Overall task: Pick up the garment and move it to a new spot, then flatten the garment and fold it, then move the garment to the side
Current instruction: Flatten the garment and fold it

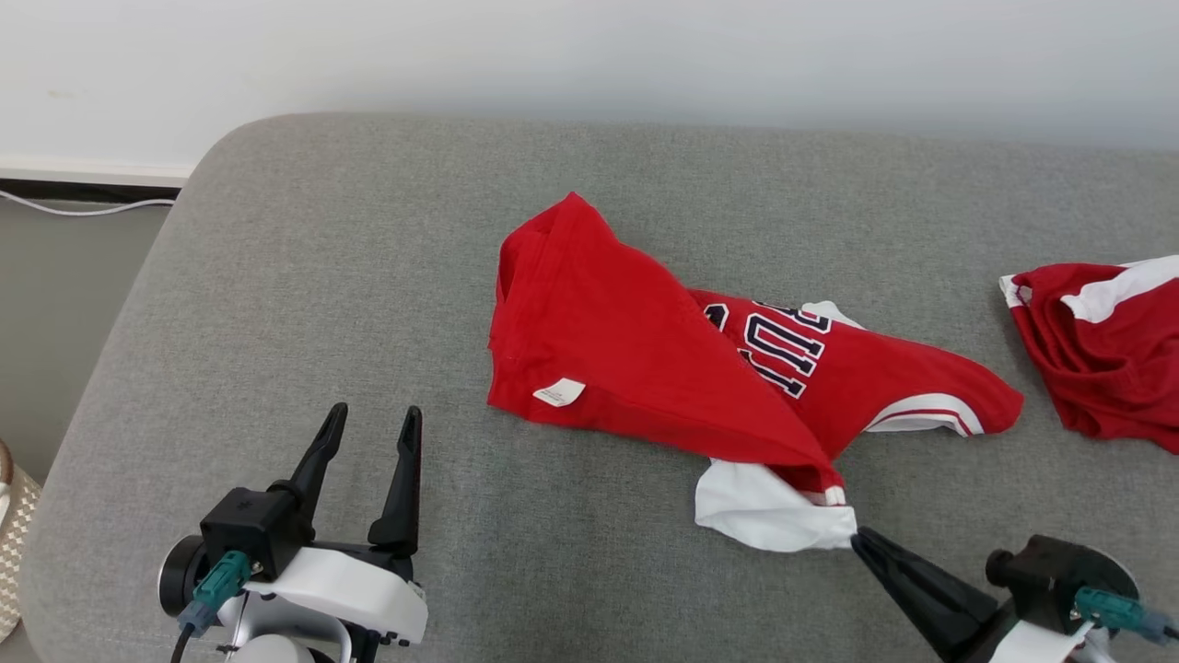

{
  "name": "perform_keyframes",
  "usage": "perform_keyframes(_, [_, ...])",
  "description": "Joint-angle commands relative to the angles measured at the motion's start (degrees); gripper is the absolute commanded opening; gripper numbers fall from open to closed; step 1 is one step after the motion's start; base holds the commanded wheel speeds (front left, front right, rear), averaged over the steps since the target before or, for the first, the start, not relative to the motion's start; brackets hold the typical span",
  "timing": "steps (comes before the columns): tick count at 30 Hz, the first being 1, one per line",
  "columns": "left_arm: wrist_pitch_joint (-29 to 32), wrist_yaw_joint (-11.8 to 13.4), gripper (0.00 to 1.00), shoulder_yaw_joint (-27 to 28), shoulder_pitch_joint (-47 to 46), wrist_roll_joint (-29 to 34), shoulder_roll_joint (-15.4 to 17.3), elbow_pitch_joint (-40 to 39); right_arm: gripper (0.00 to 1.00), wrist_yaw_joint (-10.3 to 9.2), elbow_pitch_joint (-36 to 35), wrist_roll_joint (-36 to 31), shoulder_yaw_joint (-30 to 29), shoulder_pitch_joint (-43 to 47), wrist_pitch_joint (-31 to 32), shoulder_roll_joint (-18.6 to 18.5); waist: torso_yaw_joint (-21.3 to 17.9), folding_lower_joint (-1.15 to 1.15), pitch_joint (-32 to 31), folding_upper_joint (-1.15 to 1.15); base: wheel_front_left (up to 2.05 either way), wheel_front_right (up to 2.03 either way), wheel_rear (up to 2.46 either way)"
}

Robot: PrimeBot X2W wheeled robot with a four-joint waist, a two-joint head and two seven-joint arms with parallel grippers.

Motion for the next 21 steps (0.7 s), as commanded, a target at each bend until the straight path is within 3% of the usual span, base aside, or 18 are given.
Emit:
perform_keyframes(1, [0.00,0.44,1.00,2.11,-1.30,0.63,1.64,-1.78,0.00,-0.01,-1.36,1.50,0.77,1.34,-0.78,-0.87,-0.41,0.00,-0.01,0.00,0.00,0.00,0.00])
perform_keyframes(6, [0.85,0.77,1.00,2.03,-1.08,0.80,2.50,-2.76,0.00,-0.01,-0.45,3.51,2.87,2.87,-0.78,2.46,-1.62,0.00,0.04,0.00,0.00,0.00,0.00])
perform_keyframes(14, [1.97,1.42,1.00,2.15,-0.63,0.74,3.56,-3.94,0.00,-0.01,2.30,0.71,1.78,2.99,-0.78,8.68,-3.33,0.00,-0.38,0.00,0.00,0.00,0.00])
perform_keyframes(16, [2.25,1.49,1.00,2.15,-0.51,0.65,3.78,-4.10,0.74,-0.01,2.50,0.25,0.97,3.31,-0.78,9.77,-3.56,0.00,-0.51,0.00,0.00,0.00,0.00])
perform_keyframes(17, [2.34,1.55,1.00,2.18,-0.44,0.62,3.89,-4.19,1.00,-0.01,2.16,0.03,0.58,3.51,-0.78,10.22,-3.68,0.00,-0.55,0.00,0.00,0.00,0.00])
perform_keyframes(21, [2.51,1.95,1.00,2.54,-0.06,0.49,4.42,-4.36,1.00,-0.01,-0.33,-1.27,-1.62,4.97,-0.78,11.21,-4.24,0.00,-0.82,0.00,0.00,0.00,0.00])
